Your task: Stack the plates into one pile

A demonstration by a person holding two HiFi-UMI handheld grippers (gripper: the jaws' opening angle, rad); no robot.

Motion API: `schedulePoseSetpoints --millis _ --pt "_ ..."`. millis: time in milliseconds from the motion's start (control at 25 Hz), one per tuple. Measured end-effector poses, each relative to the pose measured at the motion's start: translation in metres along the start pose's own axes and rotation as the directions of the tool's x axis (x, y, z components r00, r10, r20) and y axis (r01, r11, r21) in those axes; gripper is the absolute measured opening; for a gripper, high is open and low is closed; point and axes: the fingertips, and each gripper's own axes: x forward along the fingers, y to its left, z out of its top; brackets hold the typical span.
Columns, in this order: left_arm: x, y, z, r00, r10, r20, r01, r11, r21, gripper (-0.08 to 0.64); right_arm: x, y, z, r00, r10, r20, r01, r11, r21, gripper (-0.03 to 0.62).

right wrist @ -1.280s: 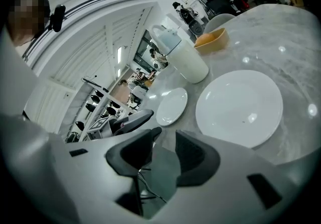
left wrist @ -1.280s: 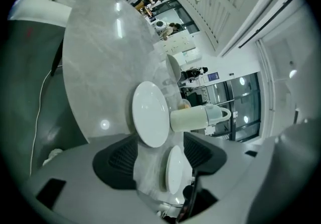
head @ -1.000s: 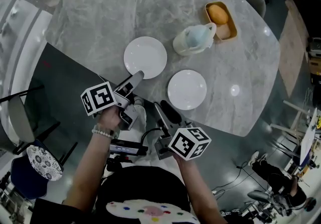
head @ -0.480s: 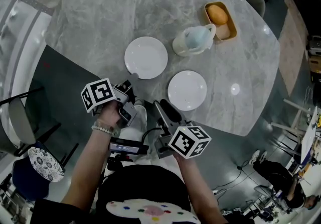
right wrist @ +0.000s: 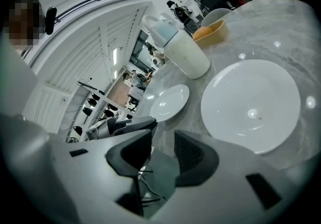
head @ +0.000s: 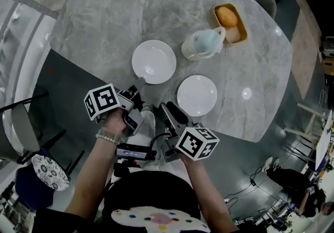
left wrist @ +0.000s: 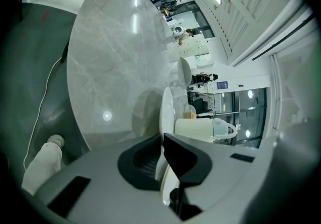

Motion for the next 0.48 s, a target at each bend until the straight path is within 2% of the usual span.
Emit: schedulePoseSetpoints --millis 200,360,480 --pt "-0.002 -0.006 0.001 1.0 -0.004 -0.009 0.004 1.0 0.011 0.025 0.019 0.001 0.004 1.0 0.031 0.002 -0.031 0.998 0.053 0.146" --pt "-0.008 -0.008 -0.001 1.0 -0.004 -0.011 0.004 1.0 0.013 0.023 0.034 0.005 0.002 0.998 0.055 0.018 -0.057 0.989 0.137 0.146" --pt "-0.014 -0.008 -0.002 1.0 -0.001 -0.015 0.001 1.0 0.016 0.023 0.047 0.017 0.0 0.995 0.092 0.03 -0.097 0.97 0.224 0.163"
